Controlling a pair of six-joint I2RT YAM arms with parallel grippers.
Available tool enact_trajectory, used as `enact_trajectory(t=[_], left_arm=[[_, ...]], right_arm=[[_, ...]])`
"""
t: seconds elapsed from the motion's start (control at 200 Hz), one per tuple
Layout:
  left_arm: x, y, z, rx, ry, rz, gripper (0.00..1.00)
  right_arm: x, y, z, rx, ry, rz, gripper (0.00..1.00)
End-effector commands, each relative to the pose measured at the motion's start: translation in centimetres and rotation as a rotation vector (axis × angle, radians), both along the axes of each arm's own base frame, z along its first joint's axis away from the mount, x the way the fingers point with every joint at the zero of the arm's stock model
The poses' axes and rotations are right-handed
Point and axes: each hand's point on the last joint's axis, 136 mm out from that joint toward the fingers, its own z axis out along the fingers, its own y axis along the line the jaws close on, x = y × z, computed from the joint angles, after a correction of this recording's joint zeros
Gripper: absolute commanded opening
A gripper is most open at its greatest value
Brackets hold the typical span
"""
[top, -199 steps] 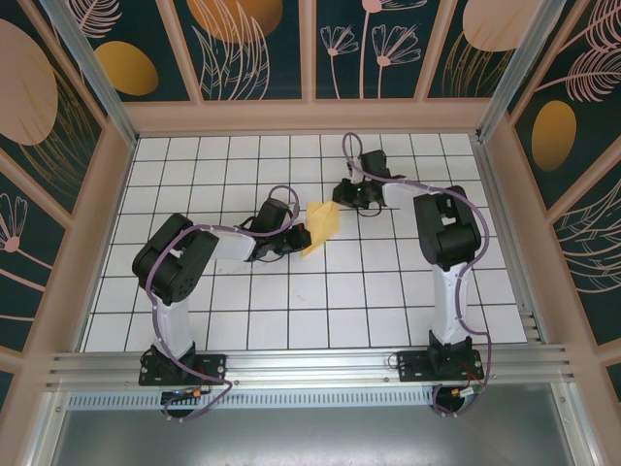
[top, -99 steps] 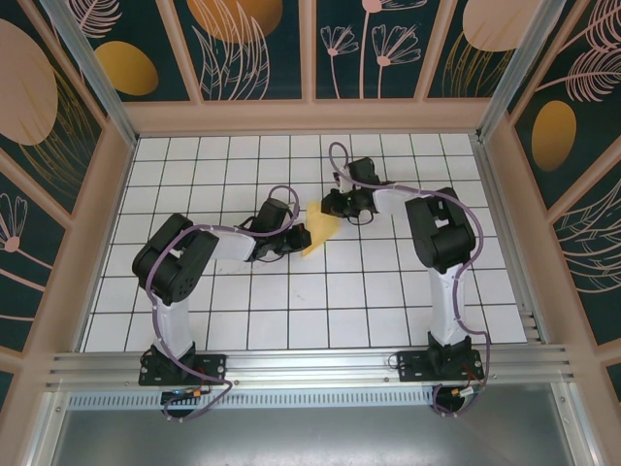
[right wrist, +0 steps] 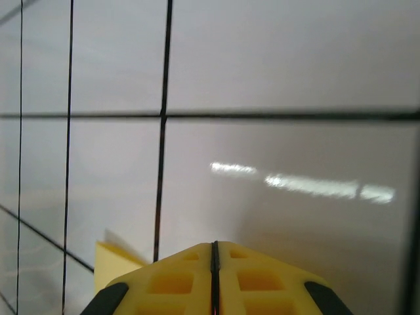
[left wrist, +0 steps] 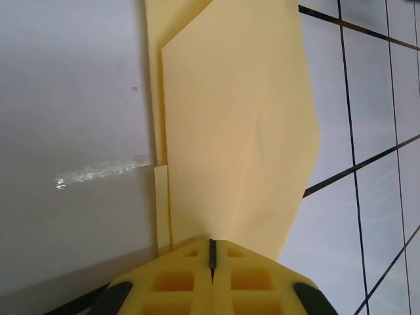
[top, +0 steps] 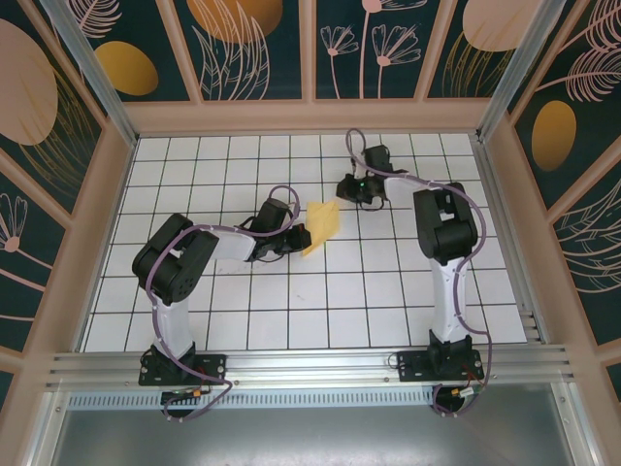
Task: Fold a paper plane with a square sheet of paper (pick it up from the middle)
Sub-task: Fourth fold the wing at the center of the table.
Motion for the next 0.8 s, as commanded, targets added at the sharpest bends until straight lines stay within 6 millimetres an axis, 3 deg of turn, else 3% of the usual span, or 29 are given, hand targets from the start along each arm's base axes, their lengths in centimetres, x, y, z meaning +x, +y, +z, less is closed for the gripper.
enact_trajectory(t=[0.0, 0.085, 0.19, 0.33, 0.425, 0.635, 0.796], left_arm=[[-3.2, 3.0, -4.7, 0.153, 0.149, 0.009, 0.04], [-2.9, 2.8, -4.4, 0.145, 0.136, 0.012, 0.04], [-2.6, 2.6, -4.1, 0.134, 0.126, 0.017, 0.04], [-2.5, 2.7, -4.0, 0.133, 0.122, 0.022, 0.04], [-2.6, 2.7, -3.9, 0.133, 0.121, 0.024, 0.04], [-2.4, 2.7, -3.3, 0.125, 0.107, 0.028, 0.04], [-2.2, 2.3, -2.2, 0.099, 0.091, 0.028, 0.04]], right_arm=[[0.7, 0.1, 3.5, -0.01, -0.072, -0.022, 0.08], [-1.0, 0.9, 5.0, 0.0, -0.093, 0.002, 0.09], [-4.4, 2.9, 5.4, 0.026, -0.073, 0.056, 0.09], [-8.8, 6.1, 3.6, 0.077, 0.016, 0.116, 0.09], [-10.7, 7.7, 2.5, 0.107, 0.068, 0.147, 0.09], [-11.8, 8.5, -0.2, 0.101, 0.138, 0.165, 0.09], [-11.9, 7.7, -2.2, 0.062, 0.181, 0.141, 0.08]])
